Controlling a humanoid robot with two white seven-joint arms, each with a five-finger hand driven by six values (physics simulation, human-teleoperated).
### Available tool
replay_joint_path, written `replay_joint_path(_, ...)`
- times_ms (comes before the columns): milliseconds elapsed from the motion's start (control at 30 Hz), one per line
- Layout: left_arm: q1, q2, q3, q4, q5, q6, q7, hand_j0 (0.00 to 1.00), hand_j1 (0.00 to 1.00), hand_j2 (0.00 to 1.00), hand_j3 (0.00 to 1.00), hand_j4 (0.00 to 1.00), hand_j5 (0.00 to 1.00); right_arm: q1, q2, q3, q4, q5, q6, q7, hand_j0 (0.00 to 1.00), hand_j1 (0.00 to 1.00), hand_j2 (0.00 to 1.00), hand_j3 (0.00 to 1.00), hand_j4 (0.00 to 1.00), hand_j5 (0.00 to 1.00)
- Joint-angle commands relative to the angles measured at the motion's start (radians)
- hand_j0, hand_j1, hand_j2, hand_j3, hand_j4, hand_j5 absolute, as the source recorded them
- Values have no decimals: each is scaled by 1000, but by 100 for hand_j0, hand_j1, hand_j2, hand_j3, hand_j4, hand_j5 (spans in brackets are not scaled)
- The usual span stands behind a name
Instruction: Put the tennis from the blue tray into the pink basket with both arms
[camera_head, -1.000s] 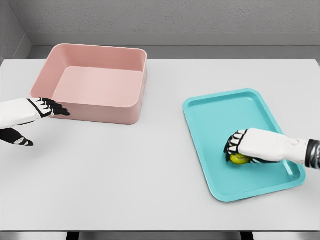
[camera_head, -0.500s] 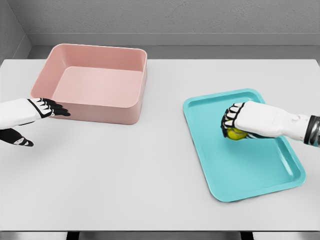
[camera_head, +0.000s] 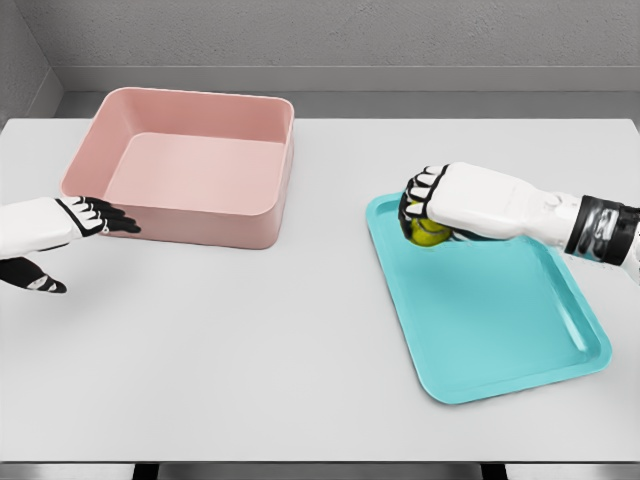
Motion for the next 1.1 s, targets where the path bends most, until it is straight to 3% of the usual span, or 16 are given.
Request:
replay_joint_path(0,0,2,1,0,7,1,0,100,100,100,100,100,100,-3,65,11,17,0,2,42,33,33,33,33,33,33)
replay_joint_path(200,0,2,1,1,7,1,0,100,100,100,100,100,100,-21,105,85,14,11,2,51,33,33,33,33,33,33)
replay_joint_path(700,1,6,1,6,8,1,0,100,100,100,100,100,100,-77,290,272,19,76,2,74,33,33,33,33,33,33)
replay_joint_path(833,1,8,1,4,8,1,0,100,100,100,100,100,100,-110,356,300,91,96,2,77,33,33,33,33,33,33)
replay_joint_path(933,1,8,1,3,8,1,0,100,100,100,100,100,100,-141,411,350,195,122,2,84,33,33,33,33,33,33)
replay_joint_path(1067,1,8,1,3,8,1,0,100,100,100,100,100,100,-141,422,369,203,137,2,85,33,33,33,33,33,33)
